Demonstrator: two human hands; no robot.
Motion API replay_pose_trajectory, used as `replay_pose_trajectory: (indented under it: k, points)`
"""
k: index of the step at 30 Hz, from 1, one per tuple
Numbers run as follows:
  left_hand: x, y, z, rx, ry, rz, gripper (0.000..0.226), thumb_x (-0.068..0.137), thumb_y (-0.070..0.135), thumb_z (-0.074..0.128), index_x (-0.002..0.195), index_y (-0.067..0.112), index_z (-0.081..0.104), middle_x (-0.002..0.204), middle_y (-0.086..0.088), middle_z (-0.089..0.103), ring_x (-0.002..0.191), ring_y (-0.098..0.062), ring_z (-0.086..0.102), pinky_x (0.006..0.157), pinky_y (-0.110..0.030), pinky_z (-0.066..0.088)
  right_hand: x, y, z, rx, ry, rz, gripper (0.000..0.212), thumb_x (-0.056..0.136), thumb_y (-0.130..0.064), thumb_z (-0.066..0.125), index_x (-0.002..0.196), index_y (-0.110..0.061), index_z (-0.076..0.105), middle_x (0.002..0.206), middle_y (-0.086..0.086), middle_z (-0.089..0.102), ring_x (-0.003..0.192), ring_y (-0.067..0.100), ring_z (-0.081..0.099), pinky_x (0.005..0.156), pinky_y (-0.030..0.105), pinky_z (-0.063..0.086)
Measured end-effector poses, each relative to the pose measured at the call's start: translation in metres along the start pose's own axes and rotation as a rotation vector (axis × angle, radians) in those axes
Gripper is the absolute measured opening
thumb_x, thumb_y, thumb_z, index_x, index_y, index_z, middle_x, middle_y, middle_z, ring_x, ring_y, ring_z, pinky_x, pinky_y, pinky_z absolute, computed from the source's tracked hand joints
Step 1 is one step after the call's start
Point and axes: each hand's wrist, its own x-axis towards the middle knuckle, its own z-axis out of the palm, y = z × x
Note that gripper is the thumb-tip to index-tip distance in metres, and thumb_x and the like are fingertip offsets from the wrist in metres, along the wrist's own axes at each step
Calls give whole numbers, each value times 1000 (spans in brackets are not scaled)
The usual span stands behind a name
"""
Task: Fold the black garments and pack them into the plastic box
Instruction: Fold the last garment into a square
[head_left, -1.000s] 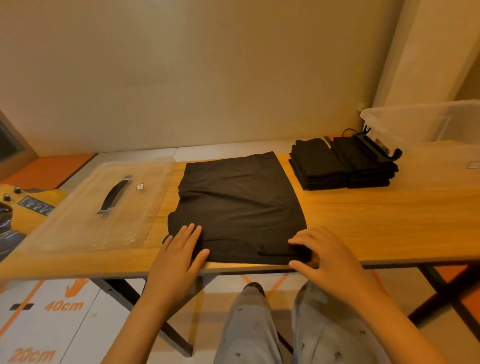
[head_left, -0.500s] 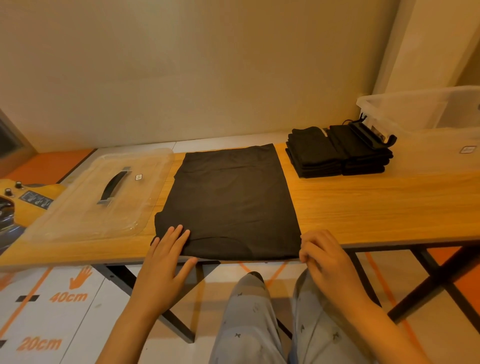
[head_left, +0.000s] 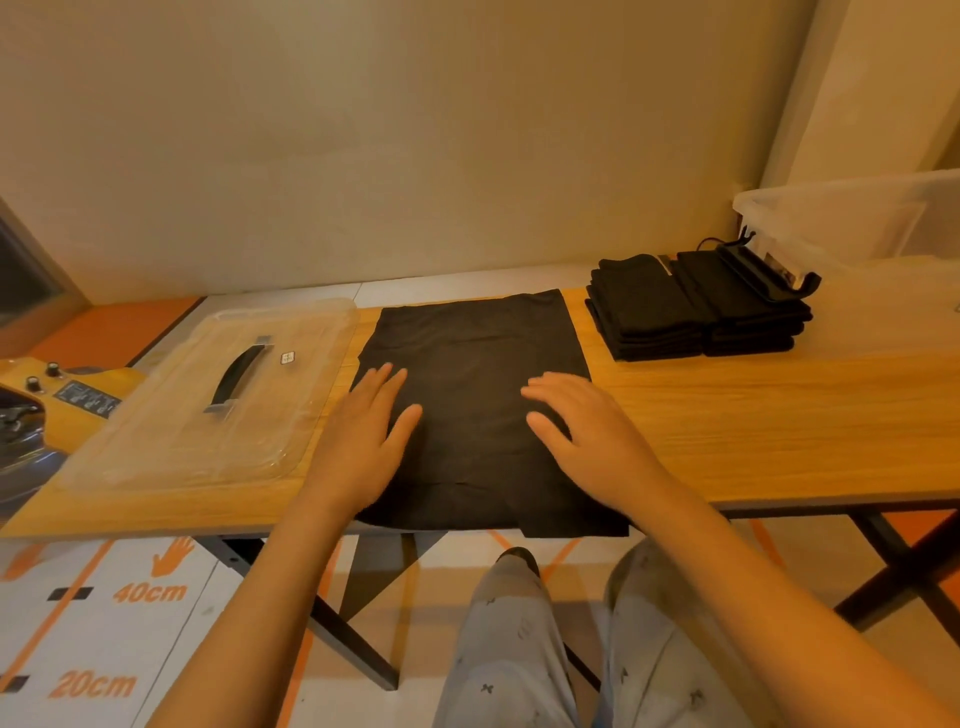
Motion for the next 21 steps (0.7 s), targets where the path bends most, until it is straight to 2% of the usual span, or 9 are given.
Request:
replay_pose_trajectory:
  k: [4, 7, 11, 14, 18, 21]
  points:
    - [58, -6, 18, 181, -122, -45, 58, 102, 45, 29, 153, 19, 17, 161, -2, 12, 148, -18, 5, 120, -39, 8, 70, 13, 14, -220, -222, 102, 56, 101, -46, 33, 151, -24, 23, 159, -3, 18, 147, 15, 10, 118, 36, 11]
    - [54, -24, 37, 229, -233, -101, 62, 101, 51, 24, 154, 21, 9, 162, 0, 4, 148, -16, 0, 120, -38, 4, 77, 33, 33, -390, -387, 190, 61, 100, -54, 20, 154, -27, 6, 162, -1, 0, 148, 20, -4, 119, 40, 1]
    - [34, -32, 45, 260, -256, -129, 66, 99, 56, 18, 154, 23, 0, 161, 2, -6, 147, -13, -8, 120, -35, -1, 64, 38, 43, -437, -368, 200, 61, 99, -56, 16, 153, -31, 2, 161, -3, -3, 148, 19, -8, 119, 39, -2]
    - [45, -30, 42, 214, -300, -152, 68, 98, 57, 18, 153, 23, -3, 160, 2, -11, 147, -15, -12, 119, -37, -3, 77, 35, 39, -370, -347, 224, 61, 100, -55, 19, 153, -30, 5, 161, -2, -1, 148, 20, -7, 120, 40, 0]
    - [108, -31, 34, 170, -265, -105, 65, 100, 52, 22, 154, 22, 2, 161, 0, -7, 147, -17, -10, 119, -40, -2, 127, 40, 40, -359, -275, 221, 60, 101, -52, 21, 154, -27, 6, 162, -1, 0, 148, 21, -8, 119, 41, -1]
    - [161, -42, 42, 200, -286, -111, 63, 102, 49, 23, 154, 18, 6, 162, -3, 0, 148, -19, -4, 120, -40, 1, 168, 53, 49, -397, -318, 277, 61, 101, -52, 18, 154, -25, 3, 161, 2, -5, 147, 24, -11, 119, 42, -3]
